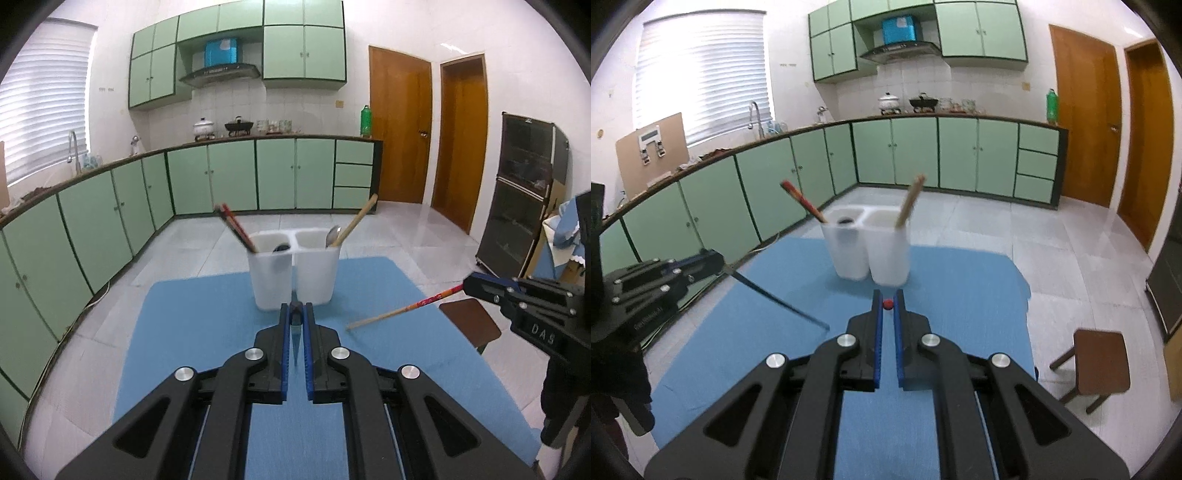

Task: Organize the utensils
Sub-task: 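Carry both chopsticks to the white holder and release them inside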

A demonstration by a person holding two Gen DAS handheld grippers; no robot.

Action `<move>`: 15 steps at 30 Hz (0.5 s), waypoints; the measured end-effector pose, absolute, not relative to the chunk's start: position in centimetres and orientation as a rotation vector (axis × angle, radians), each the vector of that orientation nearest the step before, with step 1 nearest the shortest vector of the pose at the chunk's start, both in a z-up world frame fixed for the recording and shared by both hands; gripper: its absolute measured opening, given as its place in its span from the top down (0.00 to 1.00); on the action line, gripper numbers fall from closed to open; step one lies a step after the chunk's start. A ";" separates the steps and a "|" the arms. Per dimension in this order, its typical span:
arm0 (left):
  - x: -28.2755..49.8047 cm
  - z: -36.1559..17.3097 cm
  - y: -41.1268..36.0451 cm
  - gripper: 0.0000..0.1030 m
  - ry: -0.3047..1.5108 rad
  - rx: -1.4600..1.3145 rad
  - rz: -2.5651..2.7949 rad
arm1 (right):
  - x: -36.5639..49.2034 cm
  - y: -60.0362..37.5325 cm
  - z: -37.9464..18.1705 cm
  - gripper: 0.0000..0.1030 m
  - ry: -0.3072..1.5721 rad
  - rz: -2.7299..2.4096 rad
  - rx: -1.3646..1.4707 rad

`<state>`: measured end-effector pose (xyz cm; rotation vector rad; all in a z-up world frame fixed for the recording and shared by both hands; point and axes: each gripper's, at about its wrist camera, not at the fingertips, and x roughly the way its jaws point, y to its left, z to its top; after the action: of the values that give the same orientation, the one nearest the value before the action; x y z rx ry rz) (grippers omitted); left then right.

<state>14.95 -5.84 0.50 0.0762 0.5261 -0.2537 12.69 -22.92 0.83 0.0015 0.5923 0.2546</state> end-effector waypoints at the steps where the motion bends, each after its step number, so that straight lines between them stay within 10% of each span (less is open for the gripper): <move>1: 15.2 0.8 -5.9 0.94 0.524 0.077 -0.260 | 13.1 -22.9 1.5 0.95 0.591 0.268 0.000; 15: 19.6 5.7 -6.2 0.94 0.451 0.078 -0.324 | 19.4 -21.2 9.4 0.95 0.569 0.395 -0.029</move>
<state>19.60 -6.18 5.71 0.0778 0.4514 -0.3237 19.44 -21.22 9.39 -0.0286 0.5693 0.3948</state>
